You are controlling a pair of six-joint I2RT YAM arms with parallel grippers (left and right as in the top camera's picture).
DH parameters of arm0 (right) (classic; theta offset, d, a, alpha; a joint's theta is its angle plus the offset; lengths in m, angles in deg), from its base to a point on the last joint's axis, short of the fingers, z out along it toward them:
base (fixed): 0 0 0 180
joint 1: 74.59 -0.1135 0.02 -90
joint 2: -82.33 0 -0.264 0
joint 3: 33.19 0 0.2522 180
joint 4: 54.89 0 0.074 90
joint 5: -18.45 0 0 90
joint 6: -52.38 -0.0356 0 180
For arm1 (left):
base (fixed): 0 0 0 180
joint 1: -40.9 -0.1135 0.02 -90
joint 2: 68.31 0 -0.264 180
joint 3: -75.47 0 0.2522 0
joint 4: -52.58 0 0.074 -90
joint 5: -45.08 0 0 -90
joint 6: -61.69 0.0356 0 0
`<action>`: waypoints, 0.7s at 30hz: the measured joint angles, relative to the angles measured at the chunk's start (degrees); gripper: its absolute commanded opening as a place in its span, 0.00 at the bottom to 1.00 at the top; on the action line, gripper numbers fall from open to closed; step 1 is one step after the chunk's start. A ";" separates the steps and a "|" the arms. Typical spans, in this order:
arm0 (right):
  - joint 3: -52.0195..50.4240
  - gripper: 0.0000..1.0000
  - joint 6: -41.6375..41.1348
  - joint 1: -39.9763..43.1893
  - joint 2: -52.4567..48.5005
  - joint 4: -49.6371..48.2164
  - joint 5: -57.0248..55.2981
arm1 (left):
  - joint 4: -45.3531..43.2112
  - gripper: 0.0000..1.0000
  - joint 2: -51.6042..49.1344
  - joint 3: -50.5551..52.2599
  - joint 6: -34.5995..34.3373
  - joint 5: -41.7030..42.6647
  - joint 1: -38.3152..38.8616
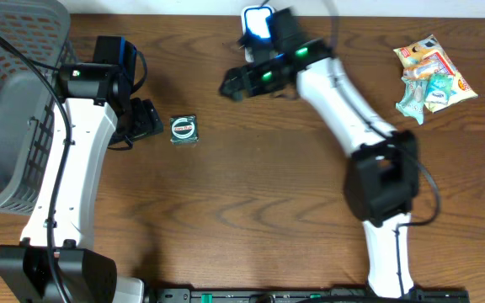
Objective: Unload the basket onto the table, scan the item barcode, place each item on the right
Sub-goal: 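Reach the right gripper to the green Zam-Buk tin and grasp it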
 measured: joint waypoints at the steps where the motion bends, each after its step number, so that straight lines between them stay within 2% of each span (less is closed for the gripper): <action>1: 0.00 0.92 -1.68 -1.81 -1.33 -1.40 -1.46 | 0.00 0.98 0.00 0.00 0.00 0.00 0.00; 10: -0.07 0.88 -12.46 -12.33 -6.73 -8.20 -12.22 | 0.00 0.98 0.00 0.00 0.00 0.00 0.00; 15: -0.04 0.79 -16.39 -16.39 -6.91 -8.94 -18.78 | 0.00 0.98 0.00 0.00 0.00 0.00 0.00; 21: -0.07 0.79 -20.92 -19.98 -7.32 -9.66 -26.49 | 0.00 0.97 0.00 0.00 0.00 0.00 0.00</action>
